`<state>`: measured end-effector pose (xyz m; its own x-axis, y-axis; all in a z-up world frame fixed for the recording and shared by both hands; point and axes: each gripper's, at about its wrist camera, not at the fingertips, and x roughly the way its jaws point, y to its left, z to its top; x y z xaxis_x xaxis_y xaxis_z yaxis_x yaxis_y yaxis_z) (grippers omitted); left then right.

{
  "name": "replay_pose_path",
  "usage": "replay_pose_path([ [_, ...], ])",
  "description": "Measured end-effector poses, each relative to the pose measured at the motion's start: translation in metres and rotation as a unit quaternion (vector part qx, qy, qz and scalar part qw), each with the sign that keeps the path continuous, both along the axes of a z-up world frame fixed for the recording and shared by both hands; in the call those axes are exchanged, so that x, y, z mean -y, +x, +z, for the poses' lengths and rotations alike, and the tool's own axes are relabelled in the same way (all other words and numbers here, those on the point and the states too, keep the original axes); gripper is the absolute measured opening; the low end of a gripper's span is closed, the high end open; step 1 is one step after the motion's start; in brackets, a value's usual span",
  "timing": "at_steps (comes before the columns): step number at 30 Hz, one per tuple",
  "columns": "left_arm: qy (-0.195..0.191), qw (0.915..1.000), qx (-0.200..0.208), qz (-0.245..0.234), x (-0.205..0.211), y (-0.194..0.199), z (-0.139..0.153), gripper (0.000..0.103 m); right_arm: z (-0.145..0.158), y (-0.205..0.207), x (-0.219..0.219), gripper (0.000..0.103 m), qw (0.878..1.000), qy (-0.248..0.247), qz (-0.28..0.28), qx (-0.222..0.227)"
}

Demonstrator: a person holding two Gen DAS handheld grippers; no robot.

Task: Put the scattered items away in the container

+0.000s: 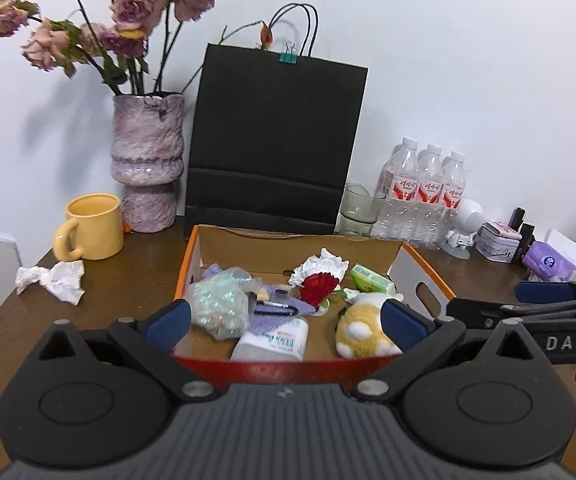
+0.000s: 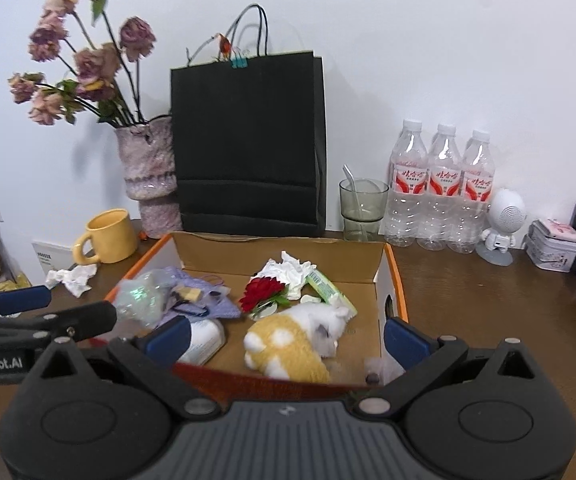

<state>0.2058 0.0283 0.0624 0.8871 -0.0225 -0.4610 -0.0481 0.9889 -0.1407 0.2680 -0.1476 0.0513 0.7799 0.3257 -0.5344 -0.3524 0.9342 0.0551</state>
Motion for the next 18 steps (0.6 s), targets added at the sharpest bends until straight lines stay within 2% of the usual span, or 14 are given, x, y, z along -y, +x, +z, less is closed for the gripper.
replay_pose_path([
  [9,0.002,0.9999,-0.015,0.000,0.008,-0.046,0.006,0.103,0.015,-0.057,0.011,0.103,1.000,0.004,0.005,0.014],
  [18,0.001,0.9996,-0.027,-0.001,0.015,-0.069,0.002,0.103,0.012,-0.087,0.022,0.103,1.000,0.012,-0.001,0.012],
])
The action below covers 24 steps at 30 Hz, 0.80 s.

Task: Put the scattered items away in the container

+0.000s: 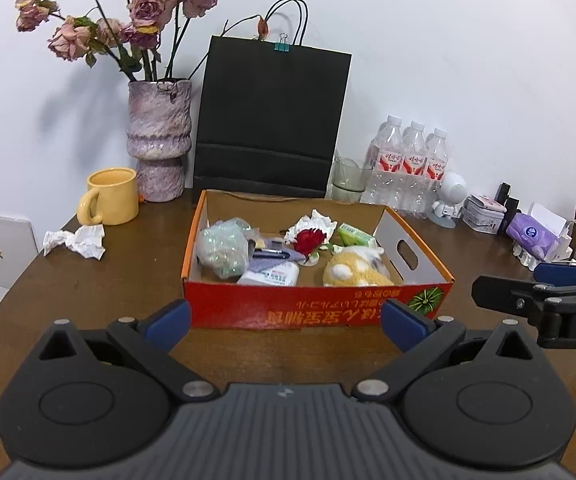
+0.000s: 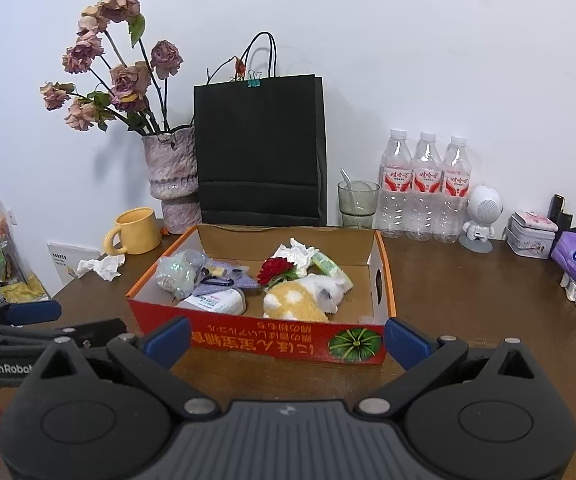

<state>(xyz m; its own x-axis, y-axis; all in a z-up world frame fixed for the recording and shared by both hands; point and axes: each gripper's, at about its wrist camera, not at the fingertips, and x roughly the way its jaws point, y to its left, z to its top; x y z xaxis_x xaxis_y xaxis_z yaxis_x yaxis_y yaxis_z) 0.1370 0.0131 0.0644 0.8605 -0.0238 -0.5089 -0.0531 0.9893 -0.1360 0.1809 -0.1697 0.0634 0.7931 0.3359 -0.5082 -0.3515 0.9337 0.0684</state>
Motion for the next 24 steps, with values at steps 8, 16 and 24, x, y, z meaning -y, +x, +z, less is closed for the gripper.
replay_pose_path([
  [8,-0.001,1.0000,-0.003,0.008,0.000,-0.010,-0.002,0.103,-0.004,-0.011,0.001,0.103,1.000,-0.001,-0.001,0.000],
  [16,-0.001,0.9999,-0.009,0.007,0.002,-0.014,-0.006,0.103,-0.007,-0.020,0.000,0.103,1.000,-0.002,0.001,-0.002],
  [24,0.000,0.9999,-0.012,0.008,0.001,-0.016,-0.007,0.103,-0.008,-0.020,0.001,0.103,1.000,0.000,0.001,-0.005],
])
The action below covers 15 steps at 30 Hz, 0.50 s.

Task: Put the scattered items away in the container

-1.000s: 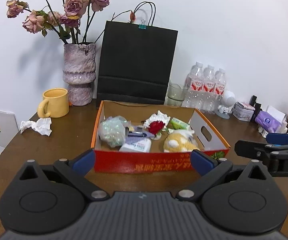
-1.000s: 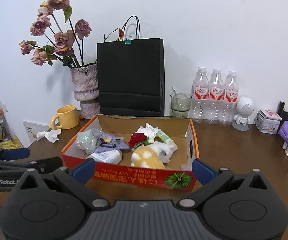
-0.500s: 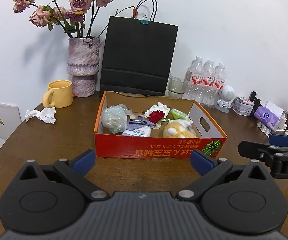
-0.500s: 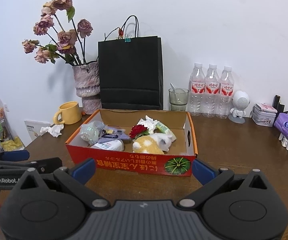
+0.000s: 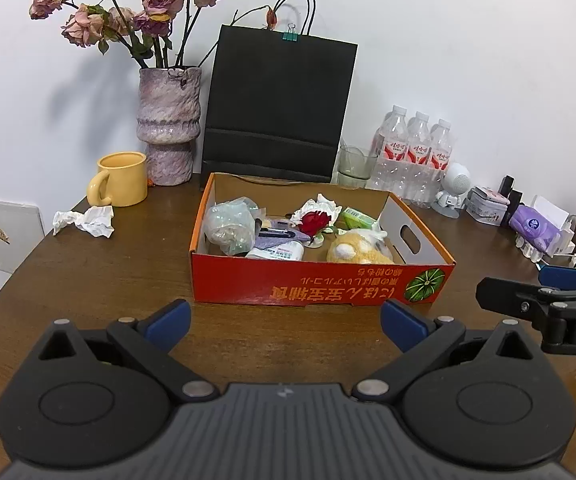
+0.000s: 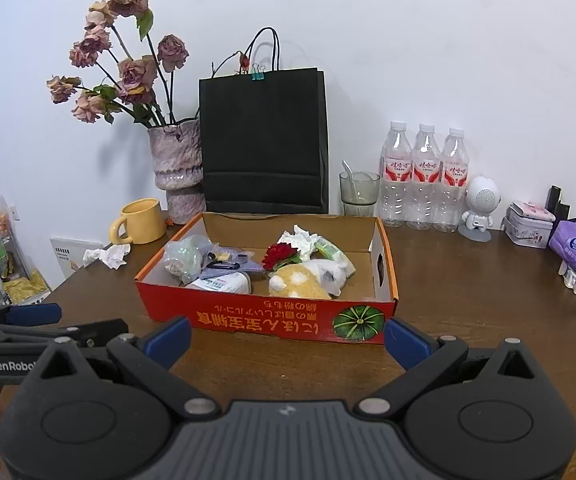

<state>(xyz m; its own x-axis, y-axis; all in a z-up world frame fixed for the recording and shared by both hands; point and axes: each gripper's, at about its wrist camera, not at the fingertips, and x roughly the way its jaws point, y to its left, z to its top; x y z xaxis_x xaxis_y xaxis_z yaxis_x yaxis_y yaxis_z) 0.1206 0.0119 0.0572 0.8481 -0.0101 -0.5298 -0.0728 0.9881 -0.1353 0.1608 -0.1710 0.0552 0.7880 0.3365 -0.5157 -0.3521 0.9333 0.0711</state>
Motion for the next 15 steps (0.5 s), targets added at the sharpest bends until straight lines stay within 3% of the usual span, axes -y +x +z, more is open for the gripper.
replay_pose_path([
  [15,0.002,1.0000,0.000,0.000,0.0019,-0.0042,0.0001,0.103,-0.0031,-0.0039,0.0003,0.103,1.000,-0.001,-0.002,-0.003],
])
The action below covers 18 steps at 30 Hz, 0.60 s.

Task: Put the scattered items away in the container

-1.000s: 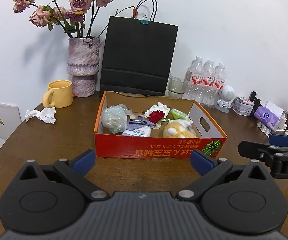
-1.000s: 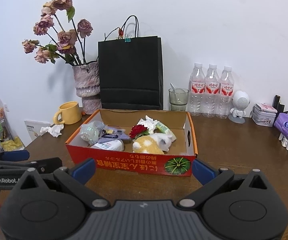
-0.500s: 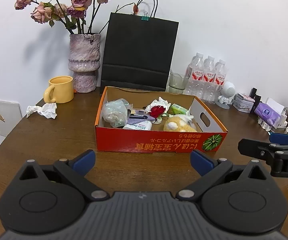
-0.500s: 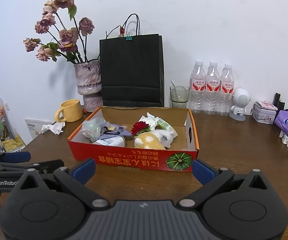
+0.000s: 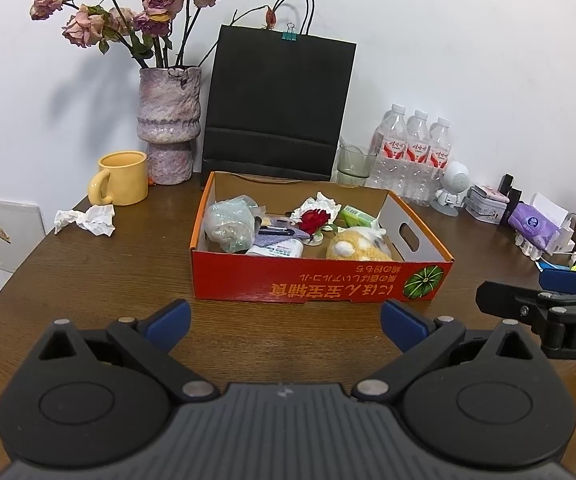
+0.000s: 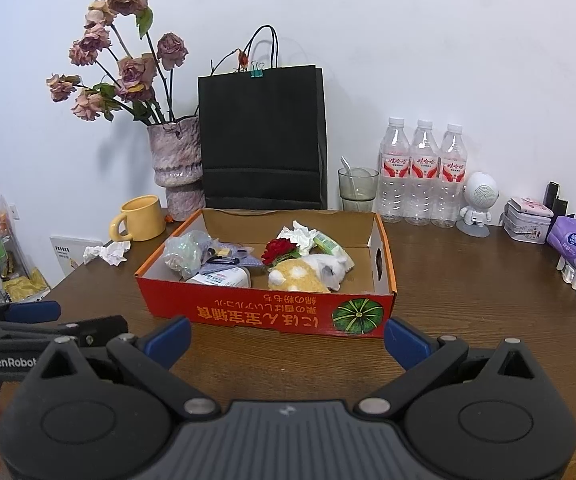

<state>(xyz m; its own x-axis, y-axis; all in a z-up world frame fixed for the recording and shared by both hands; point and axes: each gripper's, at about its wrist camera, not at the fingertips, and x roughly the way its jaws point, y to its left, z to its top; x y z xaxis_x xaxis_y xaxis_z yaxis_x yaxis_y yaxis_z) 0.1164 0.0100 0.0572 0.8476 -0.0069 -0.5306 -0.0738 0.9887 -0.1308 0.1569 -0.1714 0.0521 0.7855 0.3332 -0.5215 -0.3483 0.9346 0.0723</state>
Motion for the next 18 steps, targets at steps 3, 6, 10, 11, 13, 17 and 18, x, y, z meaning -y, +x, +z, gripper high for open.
replay_pose_path([
  [3,0.000,1.0000,0.000,0.000,-0.0001,0.0000,0.0003,0.103,0.0000,-0.0001,0.0001,0.103,1.000,0.000,0.000,0.000],
  [6,0.002,1.0000,0.001,-0.002,0.0002,0.0000,0.0007,0.103,0.0000,-0.0001,0.0001,0.103,1.000,0.000,0.000,0.000],
  [10,0.002,1.0000,0.001,0.000,0.0006,0.0006,0.0003,0.103,-0.0001,-0.0004,0.0004,0.103,1.000,0.000,0.000,0.000],
  [11,0.002,1.0000,0.001,0.000,0.0010,0.0009,0.0003,0.103,-0.0001,-0.0004,0.0004,0.103,1.000,0.000,0.000,0.000],
  [13,0.002,1.0000,0.001,0.000,0.0012,0.0009,0.0003,0.103,-0.0006,-0.0010,0.0010,0.103,1.000,0.000,0.000,-0.001],
  [17,0.003,1.0000,0.001,0.000,0.0021,0.0013,-0.0003,0.103,-0.0013,-0.0019,0.0019,0.103,1.000,0.000,0.000,-0.001],
  [18,0.004,1.0000,0.001,0.000,0.0023,0.0014,-0.0003,0.103,-0.0015,-0.0028,0.0020,0.103,1.000,-0.001,0.000,-0.001],
])
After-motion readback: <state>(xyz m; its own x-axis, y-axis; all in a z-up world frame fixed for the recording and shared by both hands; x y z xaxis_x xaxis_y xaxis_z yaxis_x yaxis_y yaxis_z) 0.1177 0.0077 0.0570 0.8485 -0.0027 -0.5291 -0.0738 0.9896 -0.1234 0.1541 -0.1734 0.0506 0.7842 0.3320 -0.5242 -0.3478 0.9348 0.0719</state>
